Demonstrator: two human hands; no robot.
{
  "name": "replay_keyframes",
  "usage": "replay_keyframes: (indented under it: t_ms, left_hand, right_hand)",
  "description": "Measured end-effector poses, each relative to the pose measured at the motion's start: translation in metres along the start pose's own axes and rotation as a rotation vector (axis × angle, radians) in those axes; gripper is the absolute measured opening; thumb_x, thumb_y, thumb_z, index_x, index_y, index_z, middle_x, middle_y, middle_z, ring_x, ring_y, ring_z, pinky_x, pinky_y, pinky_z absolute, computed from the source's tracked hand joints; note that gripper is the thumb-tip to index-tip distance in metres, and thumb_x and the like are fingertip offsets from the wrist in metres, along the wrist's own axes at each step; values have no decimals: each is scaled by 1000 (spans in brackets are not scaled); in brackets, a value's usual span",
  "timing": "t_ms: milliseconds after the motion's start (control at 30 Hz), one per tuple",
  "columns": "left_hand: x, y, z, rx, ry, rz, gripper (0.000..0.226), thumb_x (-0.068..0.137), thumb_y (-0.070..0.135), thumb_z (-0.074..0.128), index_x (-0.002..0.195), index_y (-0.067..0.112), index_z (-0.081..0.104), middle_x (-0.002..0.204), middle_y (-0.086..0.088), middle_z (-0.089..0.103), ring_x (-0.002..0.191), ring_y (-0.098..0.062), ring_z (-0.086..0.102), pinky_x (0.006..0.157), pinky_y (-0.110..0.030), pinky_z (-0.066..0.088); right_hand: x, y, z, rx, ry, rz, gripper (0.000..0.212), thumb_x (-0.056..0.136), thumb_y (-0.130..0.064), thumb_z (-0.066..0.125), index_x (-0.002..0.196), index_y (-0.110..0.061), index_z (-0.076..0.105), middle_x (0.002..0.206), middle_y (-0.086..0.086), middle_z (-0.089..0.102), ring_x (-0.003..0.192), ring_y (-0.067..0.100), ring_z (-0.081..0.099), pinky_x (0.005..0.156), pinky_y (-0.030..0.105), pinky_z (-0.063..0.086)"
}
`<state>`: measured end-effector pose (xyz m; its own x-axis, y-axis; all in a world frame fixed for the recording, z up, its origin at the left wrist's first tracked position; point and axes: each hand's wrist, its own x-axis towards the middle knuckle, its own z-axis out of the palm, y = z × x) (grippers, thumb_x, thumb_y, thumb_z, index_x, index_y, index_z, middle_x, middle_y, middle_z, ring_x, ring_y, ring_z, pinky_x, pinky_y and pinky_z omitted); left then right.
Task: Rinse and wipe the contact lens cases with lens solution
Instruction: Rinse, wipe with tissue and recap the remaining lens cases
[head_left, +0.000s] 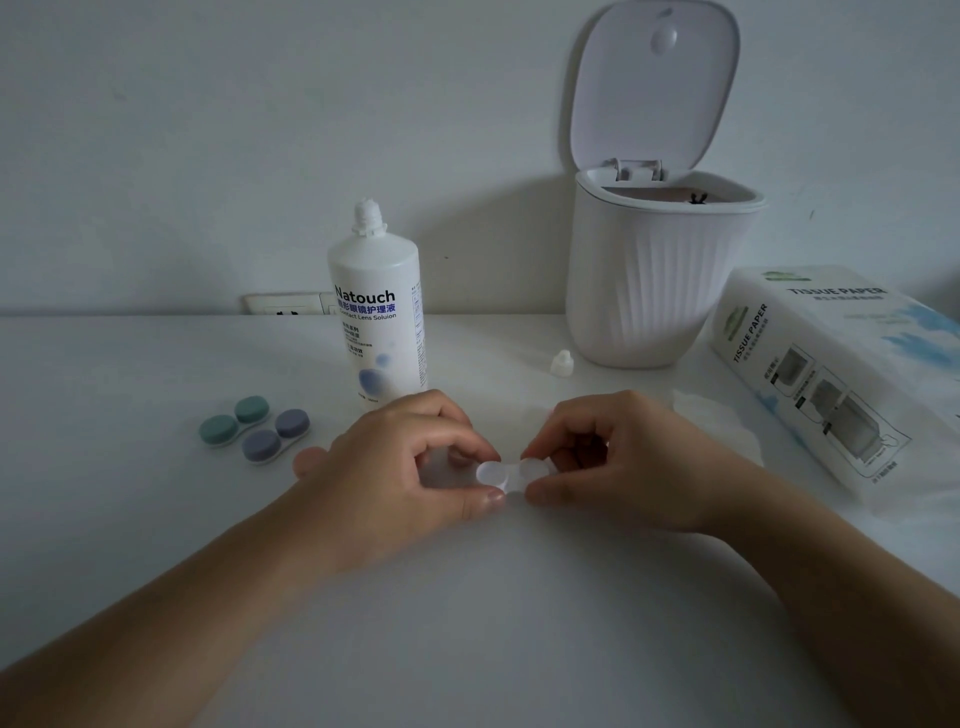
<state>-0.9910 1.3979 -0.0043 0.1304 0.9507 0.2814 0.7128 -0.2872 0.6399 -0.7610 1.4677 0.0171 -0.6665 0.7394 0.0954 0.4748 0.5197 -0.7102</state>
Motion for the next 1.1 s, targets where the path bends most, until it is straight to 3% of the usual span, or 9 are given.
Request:
replay_keyframes:
  t_ms: [200,300,433,567,733,800,900,1033,1100]
  left_hand:
    - [1,-2,0,-45,23,8,19,72,43,87,86,36,76,97,14,64,80,-10,55,70,-23,41]
    - [1,-2,-1,-62,28,33,15,74,32,88,84,33,77,93,13,64,78,-6,53,66,-12,36]
    - [1,-2,-1,-76,28,16,15,74,32,87,84,33,77,93,13,63,77,-4,53,66,-16,37]
    - [1,-4,-1,-75,31,-1,14,75,33,87,84,33,76,93,14,64,78,-3,54,67,-21,39]
    - [0,-4,-1,-58,38,21,13,75,33,86,83,33,75,94,15,64,80,-1,55,67,-11,37]
    - [1,-4,-1,-47,38,17,13,75,34,86,82,34,75,94,16,64,81,-1,56,67,-11,37]
    - [0,-5,0,-26,34,5,14,75,36,86,83,35,74,95,17,65,86,-3,58,69,-13,38]
    - [-2,-2,0,-11,45,-15,13,76,36,85,83,36,74,96,16,64,88,-7,59,73,-21,44]
    - [-1,2,-1,-17,55,1,12,77,34,85,82,35,74,95,16,64,87,-7,58,72,-16,42]
  right_hand:
    - [0,3,-4,0,40,-24,22,76,-39,82,97,-34,76,79,-4,67,62,7,52,59,21,43]
    - [0,8,-10,-10,159,2,16,81,-38,79,97,-36,76,79,-11,68,62,5,53,59,13,43]
    - [-3,18,-28,-174,360,99,11,88,-31,74,99,-32,76,68,-16,64,59,-5,55,58,6,43]
    - [-18,29,-51,-458,452,144,18,90,-17,69,105,-25,76,82,-21,60,73,-7,55,68,6,37]
    - [-39,41,-58,-689,379,288,27,95,-23,61,120,-23,70,113,-9,64,100,16,60,92,31,45]
    - [-41,42,-56,-706,319,351,22,98,-29,55,112,-25,71,116,-7,64,110,21,61,96,35,46]
    - [-41,45,-52,-735,227,372,25,99,-32,50,90,-22,71,99,-6,59,97,19,60,87,34,50]
    - [-36,47,-51,-692,294,324,20,96,-32,60,89,-22,76,94,-8,63,85,14,59,83,36,55]
    - [-33,48,-51,-655,300,308,17,93,-32,64,87,-22,76,91,-8,64,83,14,60,81,37,55]
